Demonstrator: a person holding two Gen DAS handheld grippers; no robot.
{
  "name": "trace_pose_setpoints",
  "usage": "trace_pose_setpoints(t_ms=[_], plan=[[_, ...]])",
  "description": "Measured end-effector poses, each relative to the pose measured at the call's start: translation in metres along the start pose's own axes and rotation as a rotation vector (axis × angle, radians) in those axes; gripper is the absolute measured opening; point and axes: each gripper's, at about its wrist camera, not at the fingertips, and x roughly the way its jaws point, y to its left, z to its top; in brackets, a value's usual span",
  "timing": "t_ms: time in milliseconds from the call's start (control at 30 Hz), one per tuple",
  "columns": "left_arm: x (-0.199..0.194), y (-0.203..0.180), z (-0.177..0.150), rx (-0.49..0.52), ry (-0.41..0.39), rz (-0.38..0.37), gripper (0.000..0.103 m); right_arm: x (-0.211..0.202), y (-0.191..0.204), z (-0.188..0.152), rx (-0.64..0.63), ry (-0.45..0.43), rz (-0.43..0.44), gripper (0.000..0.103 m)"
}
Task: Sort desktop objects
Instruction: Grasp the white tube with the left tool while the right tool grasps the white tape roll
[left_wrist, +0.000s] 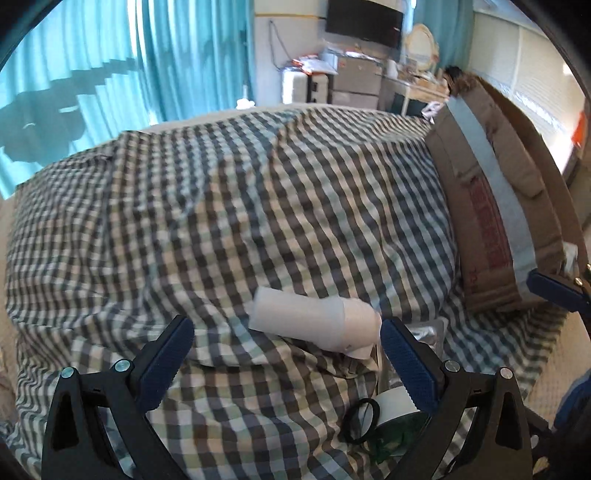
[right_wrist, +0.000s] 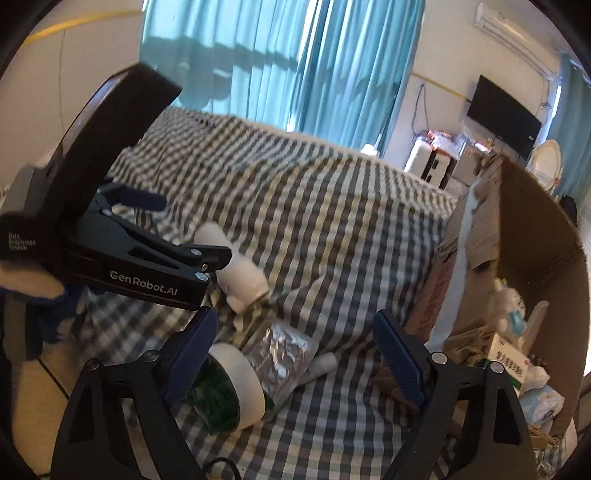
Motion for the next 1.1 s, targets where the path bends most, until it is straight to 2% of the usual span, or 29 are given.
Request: trace_pose_setpoints(t_ms=[100, 167, 333, 433, 533, 600, 633, 700, 733, 767, 867, 1100], plan=[[0.016, 0.002, -0.002, -0.006, 0.020, -0.004, 0.103, 0.008, 0.003, -0.008, -0.006, 0.034, 0.067, 0.086], [0.024, 0.002, -0.002, -0.002, 0.027, -0.021, 0.103, 0.016, 0.008, -0.013, -0.035, 0.063, 0.075, 0.086], [0.040, -0.011, -0.001, 0.050, 0.043, -0.049, 0.103, 0.036, 0.018, -0.022, -0.071, 0.128, 0.168, 0.086], [0.053, -0.022, -0.003, 0.098, 0.071, -0.039, 0.103, 0.048, 0.025, -0.027, -0.099, 0.156, 0.162, 0.086], [0.061, -0.027, -0.002, 0.102, 0.074, -0.042, 0.103, 0.059, 0.023, -0.032, -0.080, 0.186, 0.183, 0.086], [0.068, -0.030, -0.002, 0.113, 0.096, -0.036, 0.103, 0.065, 0.021, -0.034, -0.060, 0.203, 0.201, 0.074], [0.075, -0.031, -0.004, 0.121, 0.116, -0.030, 0.103, 0.068, 0.020, -0.035, -0.055, 0.216, 0.202, 0.062], [0.086, -0.038, -0.007, 0.151, 0.162, -0.004, 0.103, 0.073, 0.017, -0.038, -0.046, 0.235, 0.199, 0.047], [0.088, -0.042, -0.007, 0.164, 0.160, 0.011, 0.103, 0.075, 0.015, -0.039, -0.043, 0.239, 0.199, 0.042], [0.088, -0.043, -0.007, 0.164, 0.156, 0.018, 0.103, 0.075, 0.013, -0.039, -0.034, 0.238, 0.197, 0.031], [0.085, -0.042, -0.004, 0.131, 0.139, 0.027, 0.100, 0.070, 0.006, -0.037, -0.014, 0.218, 0.189, 0.024], [0.057, -0.029, 0.006, 0.044, 0.056, 0.020, 0.100, 0.051, -0.012, -0.031, 0.054, 0.156, 0.162, 0.022]])
